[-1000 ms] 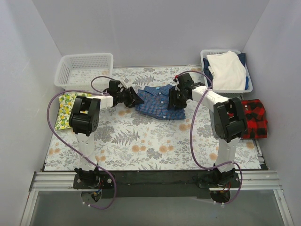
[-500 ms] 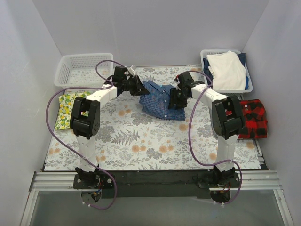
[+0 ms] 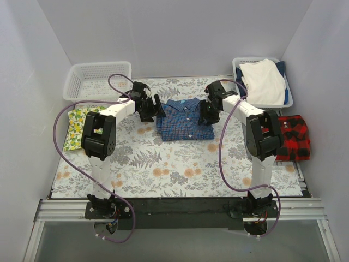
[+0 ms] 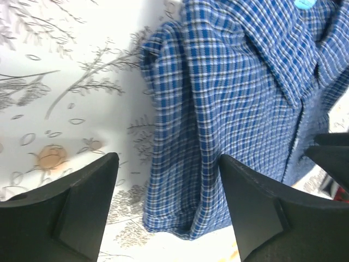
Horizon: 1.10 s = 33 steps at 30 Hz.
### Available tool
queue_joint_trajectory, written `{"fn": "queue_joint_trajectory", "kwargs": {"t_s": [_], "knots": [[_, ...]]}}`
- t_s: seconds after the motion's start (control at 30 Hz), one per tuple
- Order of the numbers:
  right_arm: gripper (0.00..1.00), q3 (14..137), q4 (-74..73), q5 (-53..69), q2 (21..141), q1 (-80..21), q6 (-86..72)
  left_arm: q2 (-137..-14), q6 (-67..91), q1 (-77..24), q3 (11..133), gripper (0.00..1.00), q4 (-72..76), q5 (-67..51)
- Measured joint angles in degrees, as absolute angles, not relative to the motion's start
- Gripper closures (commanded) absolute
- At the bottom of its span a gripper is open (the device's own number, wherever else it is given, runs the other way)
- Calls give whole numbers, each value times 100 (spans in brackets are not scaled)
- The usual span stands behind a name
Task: Fold and stack the long sleeve shirts
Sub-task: Fold the shirt
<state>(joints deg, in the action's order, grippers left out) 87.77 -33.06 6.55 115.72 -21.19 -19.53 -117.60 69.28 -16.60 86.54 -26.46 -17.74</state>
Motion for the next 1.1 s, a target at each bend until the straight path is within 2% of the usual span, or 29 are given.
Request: {"fn": "queue_joint_trajectory", "kwargs": {"t_s": [0.27, 0.43, 0.6, 0.73, 0.83, 0.87, 0.97, 1.1], "knots": [[50, 8764, -3437, 438, 11771, -2027, -1973, -11096, 6812, -1658, 8167, 23, -2853, -1267], [50, 8753, -3439, 401, 11802, -2025, -1975, -10374, 6729, -1769, 7948, 22, -2759, -1511], [46, 8744, -3446, 283, 11577, -2025, -1975, -10302, 6759, -2318, 8156, 22, -2287, -1994], [35, 8744, -3424, 294, 11187, -1966, -1973, -10626, 6825, -2646, 8156, 22, -2010, -2228], [20, 8744, -3347, 388, 10982, -1833, -1935, -11059, 6742, -2716, 8169, 22, -1911, -2091], [11, 8744, -3304, 440, 10958, -1774, -1918, -11225, 6683, -2724, 8191, 22, -1927, -1979], [1, 8733, -3194, 611, 10967, -1597, -1809, -11756, 6525, -2729, 8366, 21, -2049, -1649], [1, 8646, -2912, 1028, 11017, -1341, -1719, -11939, 6429, -2729, 8639, 21, -2185, -1229]]}}
